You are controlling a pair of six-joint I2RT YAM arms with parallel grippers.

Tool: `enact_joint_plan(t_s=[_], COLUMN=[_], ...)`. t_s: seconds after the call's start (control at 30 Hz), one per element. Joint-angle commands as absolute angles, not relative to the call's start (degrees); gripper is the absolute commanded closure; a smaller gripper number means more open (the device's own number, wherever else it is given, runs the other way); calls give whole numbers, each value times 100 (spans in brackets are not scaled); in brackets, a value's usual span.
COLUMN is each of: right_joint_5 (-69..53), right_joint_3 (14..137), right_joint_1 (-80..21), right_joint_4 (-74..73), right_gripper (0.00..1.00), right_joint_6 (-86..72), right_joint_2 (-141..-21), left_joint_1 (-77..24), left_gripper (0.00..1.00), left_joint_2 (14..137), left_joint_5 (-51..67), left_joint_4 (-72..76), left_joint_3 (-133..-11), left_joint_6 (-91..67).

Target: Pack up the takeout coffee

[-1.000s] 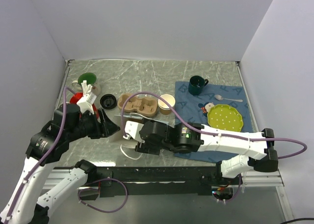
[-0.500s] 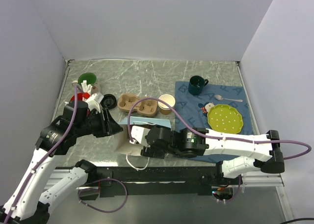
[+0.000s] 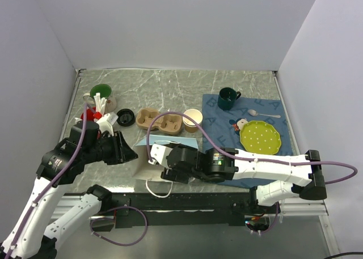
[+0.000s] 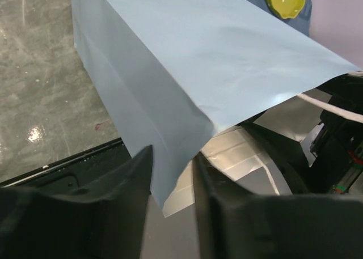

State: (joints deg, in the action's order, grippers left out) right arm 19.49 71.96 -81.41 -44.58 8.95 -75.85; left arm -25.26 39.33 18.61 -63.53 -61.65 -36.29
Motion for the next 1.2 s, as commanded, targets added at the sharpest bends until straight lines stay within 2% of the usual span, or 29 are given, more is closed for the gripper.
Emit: enact_joint_plan(t_s=[0.0, 0.1, 0.2, 0.67, 1.0, 1.17], right_joint_5=[2065, 2057, 1899, 1986, 2162, 2373], right_joint_3=[7268, 7408, 7488, 7550, 7163, 7400], right_joint_1=[-8174, -8174, -8165, -7946, -7752, -7752], right_joint_4=[-4412, -4447, -4412, -4263, -3885, -4201], right_gripper=[50, 50, 50, 51, 52, 52], right_joint_6=[791, 1010, 1353, 1512, 1564, 1696], right_joint_2=[-7559, -7629, -7760, -8595, -8386, -8262], left_joint_1=[-2522, -2522, -2522, -2514, -2522, -2522], left_gripper=[75, 91, 97, 99, 99, 99], left_joint_2=[3859, 3788, 3622, 3419, 3463, 3507], left_joint_5=[2091, 2302, 2540, 2918, 2821, 2690], left_joint_4=[-6065, -5836, -5643, -5853, -5915, -5959], left_joint_3=[-6162, -6047, -5898, -5686, -5713, -5712], left_joint_6=[-3498, -3472, -3498, -3182, -3190, -3120])
